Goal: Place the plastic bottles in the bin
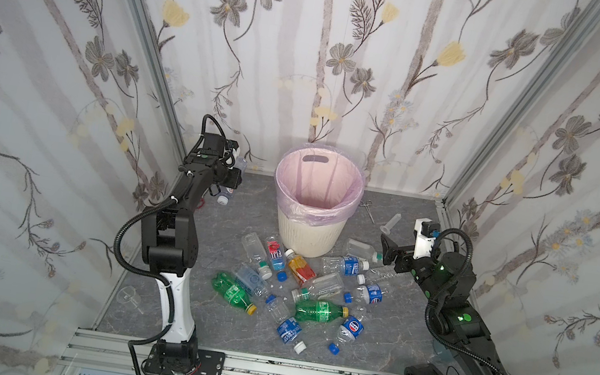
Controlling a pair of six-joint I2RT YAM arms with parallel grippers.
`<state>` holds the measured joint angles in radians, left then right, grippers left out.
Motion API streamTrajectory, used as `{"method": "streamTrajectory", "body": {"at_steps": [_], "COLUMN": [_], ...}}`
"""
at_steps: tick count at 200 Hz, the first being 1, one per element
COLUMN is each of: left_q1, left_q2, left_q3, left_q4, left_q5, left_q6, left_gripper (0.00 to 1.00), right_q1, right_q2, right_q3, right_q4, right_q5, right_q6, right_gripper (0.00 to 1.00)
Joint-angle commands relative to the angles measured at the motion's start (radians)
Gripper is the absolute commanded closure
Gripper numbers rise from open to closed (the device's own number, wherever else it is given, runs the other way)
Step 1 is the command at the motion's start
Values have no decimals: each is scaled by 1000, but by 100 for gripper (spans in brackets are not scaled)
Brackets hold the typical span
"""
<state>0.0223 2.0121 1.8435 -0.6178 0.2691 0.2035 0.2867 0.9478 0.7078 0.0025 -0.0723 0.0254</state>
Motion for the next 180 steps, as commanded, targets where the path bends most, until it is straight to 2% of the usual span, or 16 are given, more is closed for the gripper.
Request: {"method": "streamTrajectory", "body": {"at_steps": [1,38,66,143,180], "left_q1": [-14,-40,-54,-149,-206], "left_q2": [-65,-164,-223,-283,-287], "left_q3": [-36,-50,-33,85,149], "left_q4": [3,3,4,9,12], "left_q5": [71,84,184,388,399], "left_q6": [-47,-97,-141,-269,-314], "left_gripper": [55,55,53,51,50], "right_q1": [1,1,1,2,3], "right_q2": [2,4,0,-4,-7], "right_q3": [-5,-2,-7,-11,-14], "right_q4": [31,30,31,33,34], "right_q5": [-1,-6,-6,-11,-12], "right_q6": [2,5,5,11,13], "right_gripper": [0,0,0,0,0]}}
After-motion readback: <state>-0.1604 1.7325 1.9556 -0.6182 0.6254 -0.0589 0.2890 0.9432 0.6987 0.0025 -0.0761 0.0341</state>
